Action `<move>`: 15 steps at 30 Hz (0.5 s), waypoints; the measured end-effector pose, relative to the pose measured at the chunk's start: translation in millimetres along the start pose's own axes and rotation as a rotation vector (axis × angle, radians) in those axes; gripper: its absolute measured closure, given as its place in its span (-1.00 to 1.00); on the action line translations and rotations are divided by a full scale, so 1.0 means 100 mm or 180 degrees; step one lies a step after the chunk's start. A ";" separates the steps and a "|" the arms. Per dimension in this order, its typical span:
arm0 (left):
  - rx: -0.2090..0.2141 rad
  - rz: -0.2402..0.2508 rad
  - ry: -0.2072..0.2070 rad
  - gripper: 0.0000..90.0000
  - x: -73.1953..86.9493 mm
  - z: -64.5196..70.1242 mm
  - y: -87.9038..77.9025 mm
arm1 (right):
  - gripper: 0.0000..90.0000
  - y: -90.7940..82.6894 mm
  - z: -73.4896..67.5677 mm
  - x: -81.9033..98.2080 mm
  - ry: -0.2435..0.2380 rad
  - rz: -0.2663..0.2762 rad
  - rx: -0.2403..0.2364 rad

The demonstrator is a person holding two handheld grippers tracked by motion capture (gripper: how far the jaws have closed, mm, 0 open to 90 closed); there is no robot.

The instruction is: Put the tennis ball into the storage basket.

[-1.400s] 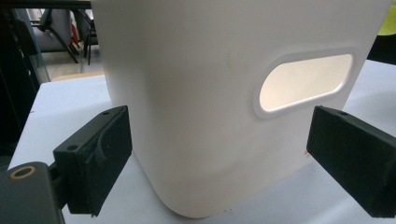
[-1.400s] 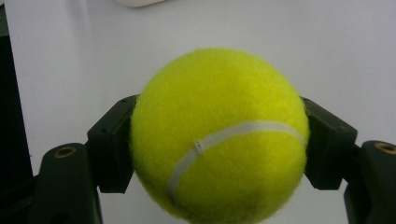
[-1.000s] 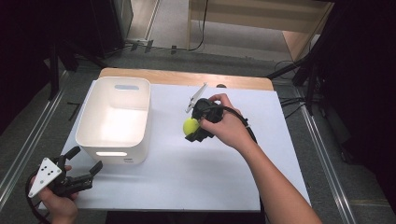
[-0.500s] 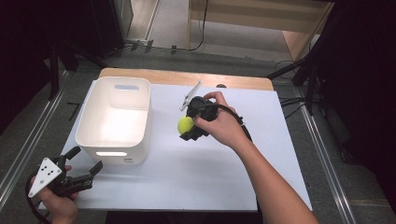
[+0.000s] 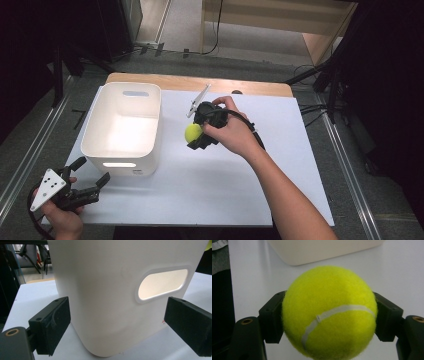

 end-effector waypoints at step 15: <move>0.0011 -0.0005 -0.0013 -0.84 0.00 0.00 0.00 | -0.47 0.01 -0.03 -0.16 -0.0073 0.0043 -0.0029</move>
Point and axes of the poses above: each handheld gripper's, and its own axes: y roughly forward along the jaws, x roughly out of its underside, z roughly to its right, the point moved 2 cm from there along y, roughly forward along the jaws, and after that the axes turned 1 degree about -x, right-handed, at the moved point
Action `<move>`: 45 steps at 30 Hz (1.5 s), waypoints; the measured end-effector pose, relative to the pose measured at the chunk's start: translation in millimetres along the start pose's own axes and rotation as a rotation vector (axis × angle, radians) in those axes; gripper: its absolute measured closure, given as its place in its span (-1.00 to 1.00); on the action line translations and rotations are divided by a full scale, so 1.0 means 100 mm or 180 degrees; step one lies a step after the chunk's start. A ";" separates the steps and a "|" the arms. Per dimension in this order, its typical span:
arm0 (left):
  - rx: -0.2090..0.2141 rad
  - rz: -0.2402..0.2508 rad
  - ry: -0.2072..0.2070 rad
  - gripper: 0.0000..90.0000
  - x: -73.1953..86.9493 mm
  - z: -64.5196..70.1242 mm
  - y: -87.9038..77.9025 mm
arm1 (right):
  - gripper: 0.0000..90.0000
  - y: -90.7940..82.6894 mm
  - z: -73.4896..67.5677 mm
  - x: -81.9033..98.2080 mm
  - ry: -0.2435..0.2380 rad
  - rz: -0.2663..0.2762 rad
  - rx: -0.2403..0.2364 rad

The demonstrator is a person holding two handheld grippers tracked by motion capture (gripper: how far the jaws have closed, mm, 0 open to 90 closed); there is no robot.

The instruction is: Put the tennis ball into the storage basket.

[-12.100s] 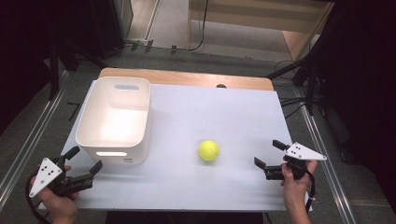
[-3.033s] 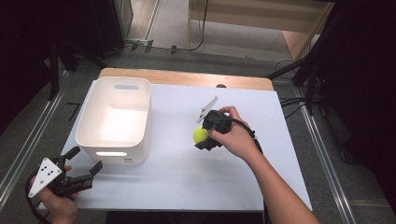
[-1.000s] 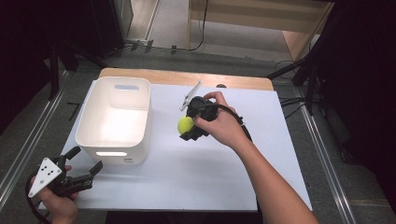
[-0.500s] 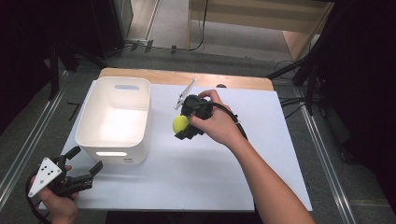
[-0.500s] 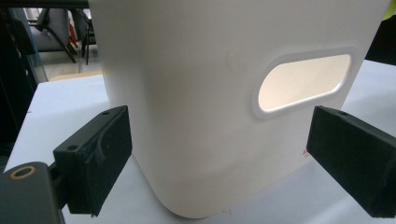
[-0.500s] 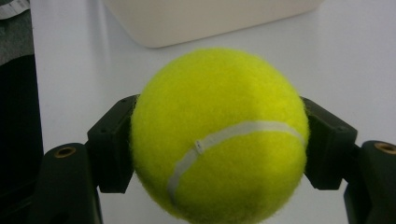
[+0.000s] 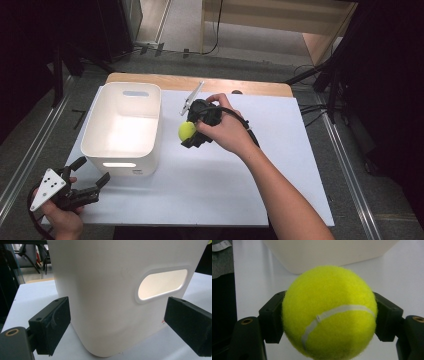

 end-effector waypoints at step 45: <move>0.0030 0.0003 -0.0017 -0.84 0.00 -0.01 0.00 | -0.46 0.07 -0.12 -0.43 -0.0221 0.0088 -0.0100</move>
Point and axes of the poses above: each handheld gripper's, and its own axes: y roughly forward along the jaws, x roughly out of its underside, z roughly to its right, the point moved 2 cm from there along y, roughly forward along the jaws, and after that the axes turned 1 degree about -x, right-handed, at the moved point
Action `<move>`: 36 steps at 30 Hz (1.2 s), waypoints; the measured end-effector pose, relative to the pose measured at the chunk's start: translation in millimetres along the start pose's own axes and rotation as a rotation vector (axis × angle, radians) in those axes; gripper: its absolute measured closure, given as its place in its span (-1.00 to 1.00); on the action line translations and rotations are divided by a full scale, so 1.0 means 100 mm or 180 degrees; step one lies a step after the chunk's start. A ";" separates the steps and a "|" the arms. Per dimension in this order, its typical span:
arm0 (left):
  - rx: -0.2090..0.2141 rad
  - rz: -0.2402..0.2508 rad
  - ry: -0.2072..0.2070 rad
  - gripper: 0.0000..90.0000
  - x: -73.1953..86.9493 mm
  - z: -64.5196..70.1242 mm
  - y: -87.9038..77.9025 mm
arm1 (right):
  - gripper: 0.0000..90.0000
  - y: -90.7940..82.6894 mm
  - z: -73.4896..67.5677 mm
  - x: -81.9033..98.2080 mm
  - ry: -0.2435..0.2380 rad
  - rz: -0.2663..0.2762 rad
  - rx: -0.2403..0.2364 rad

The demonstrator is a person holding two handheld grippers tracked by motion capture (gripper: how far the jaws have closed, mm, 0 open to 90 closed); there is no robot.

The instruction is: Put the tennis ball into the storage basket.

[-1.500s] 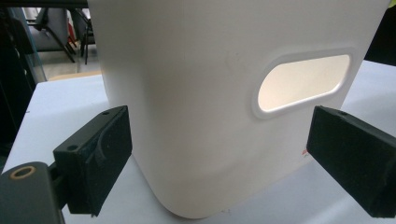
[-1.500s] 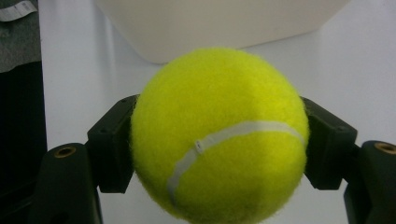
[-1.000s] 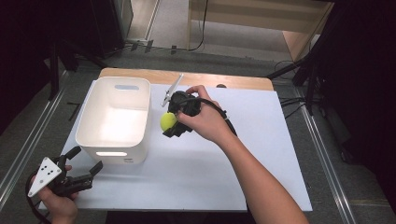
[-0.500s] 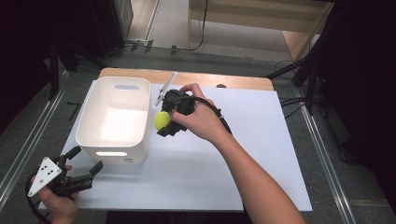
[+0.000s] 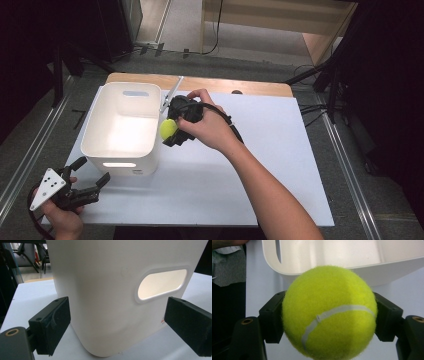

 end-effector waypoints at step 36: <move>0.0016 -0.0005 -0.0008 -0.84 0.00 0.00 0.00 | -0.46 0.10 -0.10 -0.40 -0.0142 0.0101 -0.0085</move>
Point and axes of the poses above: each handheld gripper's, and its own axes: y roughly forward along the jaws, x roughly out of its underside, z roughly to its right, the point moved 2 cm from there along y, roughly forward along the jaws, and after that the axes turned 1 degree about -x, right-handed, at the moved point
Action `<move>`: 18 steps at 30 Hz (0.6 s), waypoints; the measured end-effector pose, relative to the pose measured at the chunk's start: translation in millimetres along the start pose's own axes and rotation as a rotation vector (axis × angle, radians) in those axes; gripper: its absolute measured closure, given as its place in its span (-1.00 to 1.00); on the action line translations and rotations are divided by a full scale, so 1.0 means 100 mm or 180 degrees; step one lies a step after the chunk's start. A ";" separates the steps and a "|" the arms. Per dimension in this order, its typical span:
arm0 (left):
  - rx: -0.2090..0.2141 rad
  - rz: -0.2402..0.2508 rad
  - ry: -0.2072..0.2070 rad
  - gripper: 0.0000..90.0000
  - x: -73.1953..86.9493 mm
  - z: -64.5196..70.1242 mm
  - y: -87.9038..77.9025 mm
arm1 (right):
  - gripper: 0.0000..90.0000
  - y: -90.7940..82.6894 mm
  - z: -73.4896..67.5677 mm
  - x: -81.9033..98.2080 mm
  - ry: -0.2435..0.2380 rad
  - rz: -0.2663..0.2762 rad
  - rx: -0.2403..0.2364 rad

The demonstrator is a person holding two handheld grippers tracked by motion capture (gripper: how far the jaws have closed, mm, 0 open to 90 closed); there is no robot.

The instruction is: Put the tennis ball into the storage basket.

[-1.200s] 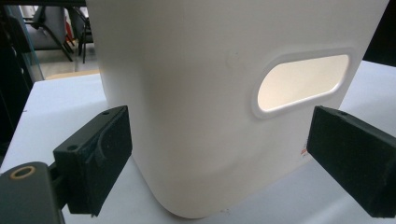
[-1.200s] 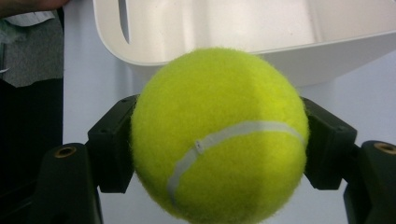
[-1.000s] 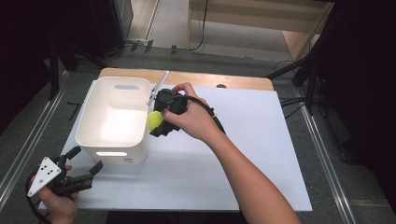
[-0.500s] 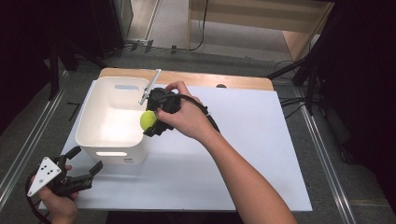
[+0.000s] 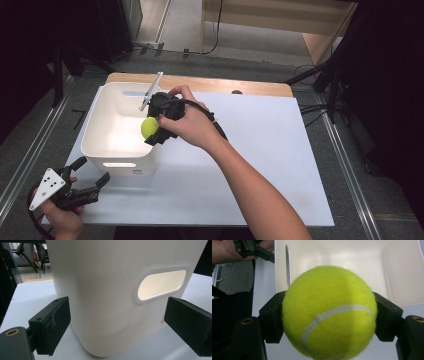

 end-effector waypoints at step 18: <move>0.0006 0.0006 -0.0020 -0.84 0.00 -0.01 0.00 | -0.46 0.20 -0.02 -0.19 -0.0071 0.0022 -0.0031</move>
Point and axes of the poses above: each handheld gripper's, and its own axes: y roughly forward along the jaws, x roughly out of its underside, z roughly to its right, the point moved 2 cm from there along y, roughly forward along the jaws, and after that the axes turned 1 degree about -x, right-handed, at the moved point
